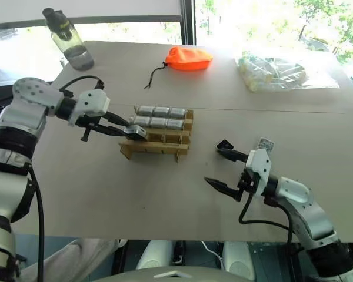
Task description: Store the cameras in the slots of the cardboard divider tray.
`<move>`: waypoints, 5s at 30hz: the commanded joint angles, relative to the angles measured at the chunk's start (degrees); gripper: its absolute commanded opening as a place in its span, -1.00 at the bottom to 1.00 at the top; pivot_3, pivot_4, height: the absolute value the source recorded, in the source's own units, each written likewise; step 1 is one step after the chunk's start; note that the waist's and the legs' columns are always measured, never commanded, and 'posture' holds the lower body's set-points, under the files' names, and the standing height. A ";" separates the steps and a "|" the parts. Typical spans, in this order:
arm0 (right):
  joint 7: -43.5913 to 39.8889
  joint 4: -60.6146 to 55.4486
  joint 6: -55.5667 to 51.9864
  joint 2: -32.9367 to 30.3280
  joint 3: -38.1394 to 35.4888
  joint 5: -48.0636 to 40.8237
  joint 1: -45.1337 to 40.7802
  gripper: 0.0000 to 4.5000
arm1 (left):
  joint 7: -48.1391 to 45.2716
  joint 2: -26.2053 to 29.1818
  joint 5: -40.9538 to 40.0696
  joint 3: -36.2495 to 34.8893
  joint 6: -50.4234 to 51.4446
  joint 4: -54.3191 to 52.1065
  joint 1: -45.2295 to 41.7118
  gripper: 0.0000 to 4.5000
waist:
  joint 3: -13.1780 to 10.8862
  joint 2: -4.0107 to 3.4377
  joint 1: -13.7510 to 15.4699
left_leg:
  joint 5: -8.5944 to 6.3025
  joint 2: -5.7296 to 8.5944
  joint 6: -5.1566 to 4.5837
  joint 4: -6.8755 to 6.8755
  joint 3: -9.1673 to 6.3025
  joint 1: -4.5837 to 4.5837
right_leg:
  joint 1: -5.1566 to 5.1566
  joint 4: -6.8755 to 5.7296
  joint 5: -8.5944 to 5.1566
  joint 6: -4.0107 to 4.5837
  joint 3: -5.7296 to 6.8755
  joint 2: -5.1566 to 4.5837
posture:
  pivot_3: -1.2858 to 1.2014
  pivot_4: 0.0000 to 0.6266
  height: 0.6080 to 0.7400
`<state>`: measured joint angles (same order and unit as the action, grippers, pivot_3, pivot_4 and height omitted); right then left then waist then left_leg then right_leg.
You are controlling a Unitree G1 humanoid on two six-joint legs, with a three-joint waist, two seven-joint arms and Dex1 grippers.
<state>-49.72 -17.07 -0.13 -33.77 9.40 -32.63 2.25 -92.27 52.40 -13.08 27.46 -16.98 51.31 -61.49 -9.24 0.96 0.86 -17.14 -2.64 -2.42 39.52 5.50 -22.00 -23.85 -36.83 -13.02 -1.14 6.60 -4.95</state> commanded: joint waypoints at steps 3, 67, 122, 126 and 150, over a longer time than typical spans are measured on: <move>2.84 -5.09 0.71 3.78 -1.80 0.92 3.82 0.95 | -0.23 -3.91 4.08 -0.36 -6.35 8.04 -6.02 -0.70 | -0.02 0.08 0.35 | 0.00 0.00 0.00 0.05 -0.11 -0.04 | 0.01 -0.02 -0.01 -0.01 0.11 0.01 | 0.03 -0.52 0.78; 35.32 0.14 -8.77 17.86 -16.71 21.35 1.91 1.00 | 30.35 1.53 -33.60 -48.05 47.57 -73.31 55.72 0.99 | -0.02 0.02 -0.18 | -0.02 -0.41 0.01 0.55 -0.37 0.15 | 0.04 -0.64 -0.02 0.02 -0.43 0.01 | 0.03 -0.52 0.78; 22.60 7.74 9.99 11.30 -4.96 31.21 -8.93 -0.14 | 18.85 5.86 -32.47 -43.15 46.97 -76.99 55.11 1.00 | -0.21 -0.45 -1.63 | -0.01 -0.40 0.04 -0.10 -0.09 0.24 | -0.07 -0.08 -0.02 0.02 -0.43 0.15 | 0.03 -0.52 0.78; 15.18 9.38 20.99 3.30 1.44 38.66 -15.97 -0.14 | 16.53 4.92 -28.28 -36.90 44.81 -71.31 47.33 1.00 | -0.23 -0.45 -1.63 | 0.01 -0.41 0.06 -0.19 0.05 0.22 | -0.20 -0.05 -0.01 0.02 -0.47 0.25 | 0.03 -0.52 0.78; 10.62 24.68 47.62 2.13 19.41 63.65 -46.03 -0.14 | 0.83 -5.83 -10.73 -14.75 40.69 -41.04 15.69 1.00 | -0.25 -0.29 -1.53 | 0.04 -0.14 0.09 -0.06 0.48 0.01 | -0.37 -0.13 0.00 0.01 -0.45 0.14 | 0.03 -0.52 0.78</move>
<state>-39.62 8.06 46.73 -32.16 28.93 30.75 -41.99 -90.02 46.84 -24.71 12.37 25.12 9.87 -43.91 -9.49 0.68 -0.67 -17.10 -2.78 -2.33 39.46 5.98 -21.99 -24.22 -36.99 -13.02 -1.13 6.15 -4.82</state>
